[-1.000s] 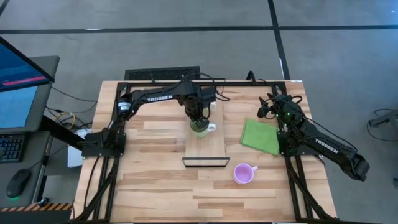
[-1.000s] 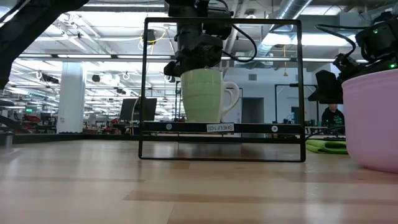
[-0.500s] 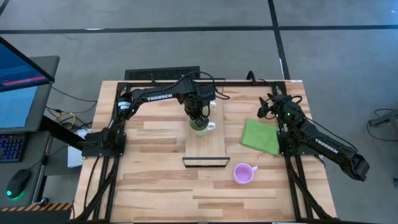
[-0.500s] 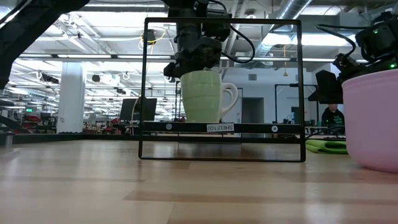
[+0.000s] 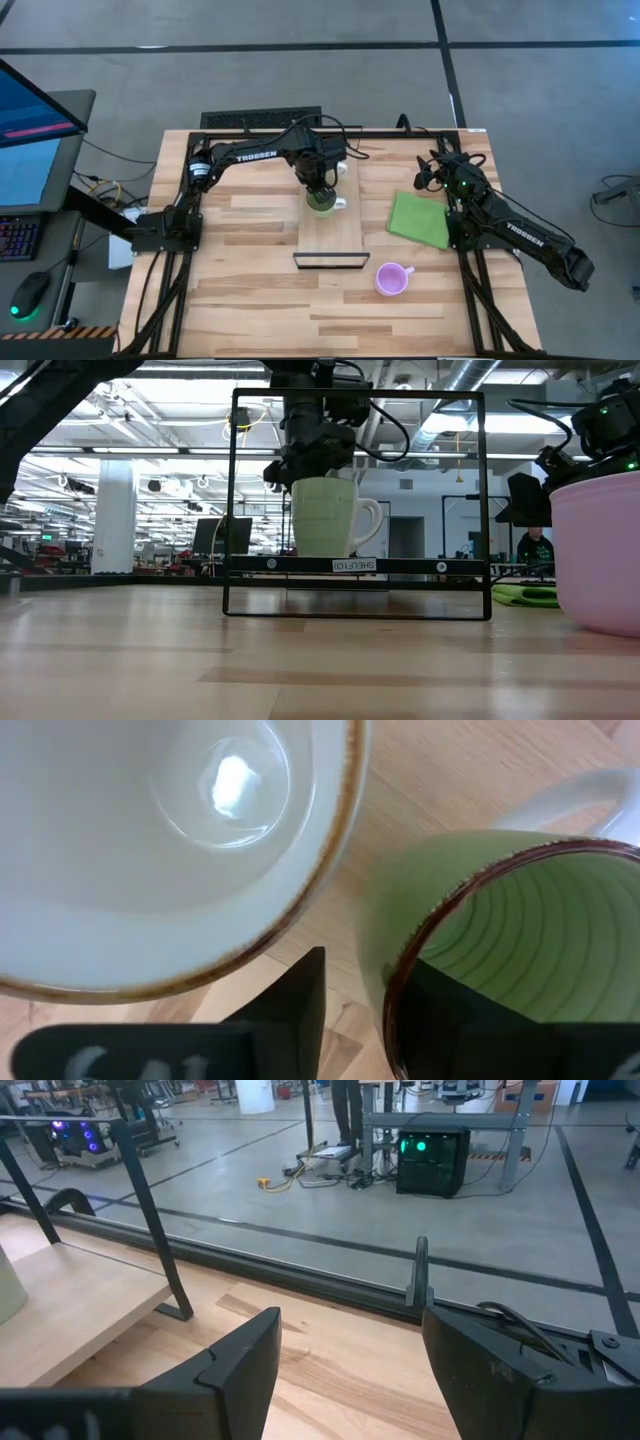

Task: Stack small to large cups/mugs on shelf
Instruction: Put the green mug on the shelf, then put the purple mug on the shelf

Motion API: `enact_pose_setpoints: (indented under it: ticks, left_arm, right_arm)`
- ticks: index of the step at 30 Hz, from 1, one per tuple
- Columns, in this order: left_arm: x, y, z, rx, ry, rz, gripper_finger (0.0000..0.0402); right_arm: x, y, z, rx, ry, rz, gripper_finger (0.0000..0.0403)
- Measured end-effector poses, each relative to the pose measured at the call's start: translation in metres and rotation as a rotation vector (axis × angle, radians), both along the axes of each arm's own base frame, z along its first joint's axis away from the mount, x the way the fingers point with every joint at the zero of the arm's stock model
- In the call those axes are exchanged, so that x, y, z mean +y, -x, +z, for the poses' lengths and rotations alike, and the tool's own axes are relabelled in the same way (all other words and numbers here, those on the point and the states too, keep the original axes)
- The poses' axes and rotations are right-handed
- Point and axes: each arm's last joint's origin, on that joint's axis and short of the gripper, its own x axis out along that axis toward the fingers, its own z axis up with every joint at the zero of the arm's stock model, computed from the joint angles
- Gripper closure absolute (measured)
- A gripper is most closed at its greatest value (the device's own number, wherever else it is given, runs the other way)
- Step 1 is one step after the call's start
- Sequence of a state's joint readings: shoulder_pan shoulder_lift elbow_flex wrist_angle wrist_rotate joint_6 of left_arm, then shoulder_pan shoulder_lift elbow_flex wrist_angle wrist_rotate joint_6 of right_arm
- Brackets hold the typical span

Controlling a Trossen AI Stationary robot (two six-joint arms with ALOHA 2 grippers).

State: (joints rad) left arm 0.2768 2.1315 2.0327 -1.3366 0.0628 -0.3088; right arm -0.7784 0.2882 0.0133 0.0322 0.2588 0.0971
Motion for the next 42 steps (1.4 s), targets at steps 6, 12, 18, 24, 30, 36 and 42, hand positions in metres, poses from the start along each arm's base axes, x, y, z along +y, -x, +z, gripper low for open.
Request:
enact_pose_setpoints:
  ticks: [6, 12, 18, 24, 30, 36, 42]
  left_arm:
    - [-0.0001, -0.0001, 0.0000, -0.002, 0.005, -0.001, 0.0299]
    - [-0.0003, 0.0001, 0.0000, -0.001, 0.010, 0.002, 0.0298]
    - [-0.0019, 0.0026, -0.0003, 0.022, 0.044, 0.014, 0.0298]
    - [-0.0032, 0.0052, -0.0005, 0.049, 0.068, 0.044, 0.0298]
    - [-0.0042, 0.0051, -0.0004, 0.047, 0.079, 0.042, 0.0298]
    - [-0.0040, 0.0049, -0.0003, 0.044, 0.075, 0.035, 0.0298]
    - [-0.0040, 0.0046, -0.0003, 0.040, 0.072, 0.017, 0.0298]
  right_arm:
    - [0.0000, 0.0000, 0.0001, 0.000, 0.000, 0.000, 0.0135]
    - [0.0000, 0.0000, 0.0001, 0.000, 0.000, 0.000, 0.0135]
    - [0.0000, 0.0000, 0.0001, 0.000, 0.000, 0.000, 0.0135]
    - [0.0000, 0.0000, 0.0001, 0.000, 0.000, 0.000, 0.0135]
    - [0.0000, 0.0000, -0.0001, 0.000, 0.000, 0.000, 0.0135]
    - [-0.0004, -0.0004, -0.0011, 0.009, -0.008, 0.000, 0.0135]
    - [-0.0015, -0.0015, -0.0049, 0.038, -0.037, 0.000, 0.0135]
